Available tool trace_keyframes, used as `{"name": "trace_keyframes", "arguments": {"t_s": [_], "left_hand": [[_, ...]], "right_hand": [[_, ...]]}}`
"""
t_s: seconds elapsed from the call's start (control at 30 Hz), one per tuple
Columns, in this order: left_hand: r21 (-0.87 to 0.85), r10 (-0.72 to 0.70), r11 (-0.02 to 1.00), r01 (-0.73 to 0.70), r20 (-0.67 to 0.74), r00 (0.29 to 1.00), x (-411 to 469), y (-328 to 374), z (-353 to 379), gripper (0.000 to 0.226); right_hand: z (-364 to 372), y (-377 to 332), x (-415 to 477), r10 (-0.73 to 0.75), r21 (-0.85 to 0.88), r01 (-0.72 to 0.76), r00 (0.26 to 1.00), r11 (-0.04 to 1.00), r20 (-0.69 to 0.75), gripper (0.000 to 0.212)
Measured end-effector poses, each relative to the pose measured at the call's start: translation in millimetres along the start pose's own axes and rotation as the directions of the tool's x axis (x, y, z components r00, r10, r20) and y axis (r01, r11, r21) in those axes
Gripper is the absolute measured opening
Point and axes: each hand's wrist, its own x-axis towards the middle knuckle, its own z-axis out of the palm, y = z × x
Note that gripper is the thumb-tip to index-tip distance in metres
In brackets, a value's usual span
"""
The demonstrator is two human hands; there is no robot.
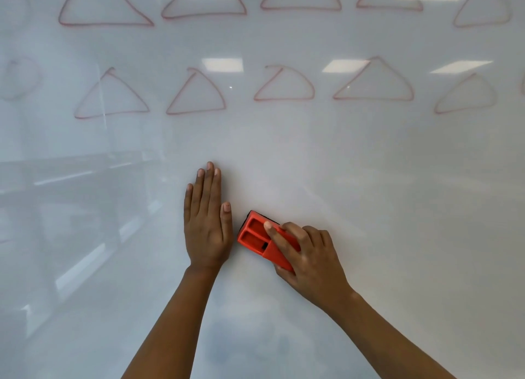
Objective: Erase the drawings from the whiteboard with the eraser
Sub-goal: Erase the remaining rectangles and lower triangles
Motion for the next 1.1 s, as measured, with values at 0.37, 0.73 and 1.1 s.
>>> {"name": "trace_keyframes", "arguments": {"t_s": [0.37, 0.73, 1.1], "left_hand": [[-0.029, -0.008, 1.0, 0.008, 0.0, 1.0, 2, -1, 0, 0.05], [0.095, -0.036, 0.994, 0.047, -0.109, 0.993, 18, -72, -59, 0.046], [0.169, -0.026, 0.984, 0.056, -0.176, 0.984, 48, -181, -132, 0.045]], "right_hand": [[7, 1, -1, -0.006, 0.039, 0.007, 0.999, 0.999, -0.044, 0.074], [-11, -10, 120, 0.454, 0.157, -0.427, 0.855, 0.89, -0.249, 0.065], [33, -146, 124, -0.178, 0.028, 0.181, 0.98, 0.983, -0.086, 0.069]]}}
